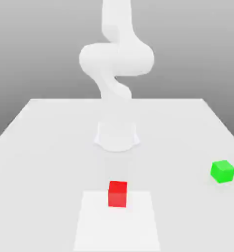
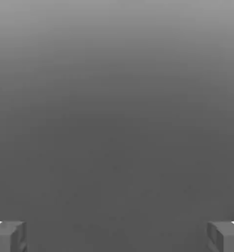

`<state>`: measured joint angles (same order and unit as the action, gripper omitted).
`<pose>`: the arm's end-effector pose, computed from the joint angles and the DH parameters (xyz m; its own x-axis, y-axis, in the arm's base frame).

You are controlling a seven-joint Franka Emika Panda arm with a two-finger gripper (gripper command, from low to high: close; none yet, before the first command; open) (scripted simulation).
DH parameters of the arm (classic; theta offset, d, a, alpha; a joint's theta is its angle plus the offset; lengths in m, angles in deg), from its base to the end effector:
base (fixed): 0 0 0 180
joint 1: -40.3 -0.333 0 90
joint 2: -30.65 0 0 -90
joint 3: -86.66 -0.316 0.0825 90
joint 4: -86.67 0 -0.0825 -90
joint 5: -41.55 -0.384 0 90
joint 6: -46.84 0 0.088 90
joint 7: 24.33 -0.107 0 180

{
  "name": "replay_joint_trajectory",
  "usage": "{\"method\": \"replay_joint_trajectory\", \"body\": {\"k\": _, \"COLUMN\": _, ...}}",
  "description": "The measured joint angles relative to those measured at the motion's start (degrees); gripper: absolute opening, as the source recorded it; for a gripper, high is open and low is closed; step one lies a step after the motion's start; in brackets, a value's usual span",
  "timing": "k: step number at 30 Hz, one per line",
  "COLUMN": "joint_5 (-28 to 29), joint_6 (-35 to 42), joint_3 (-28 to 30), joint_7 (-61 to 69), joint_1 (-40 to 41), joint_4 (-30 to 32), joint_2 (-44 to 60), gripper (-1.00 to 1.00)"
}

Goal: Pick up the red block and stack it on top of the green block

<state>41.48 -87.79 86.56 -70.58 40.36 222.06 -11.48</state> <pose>0.3740 0.0005 0.6611 0.5191 -0.7223 0.4570 -0.5420 -0.6916 -0.4775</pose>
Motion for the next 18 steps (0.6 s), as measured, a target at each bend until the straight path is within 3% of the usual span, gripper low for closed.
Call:
{"method": "replay_joint_trajectory", "body": {"k": 13, "joint_5": -0.44, "joint_6": -18.03, "joint_3": -1.02, "joint_7": -2.72, "joint_1": 0.58, "joint_4": 22.29, "joint_2": 24.05, "gripper": 0.0}}
{"method": "replay_joint_trajectory", "body": {"k": 18, "joint_5": -0.27, "joint_6": -28.22, "joint_3": -1.36, "joint_7": -4.04, "joint_1": 0.8, "joint_4": 30.15, "joint_2": 37.88, "gripper": 0.0}}
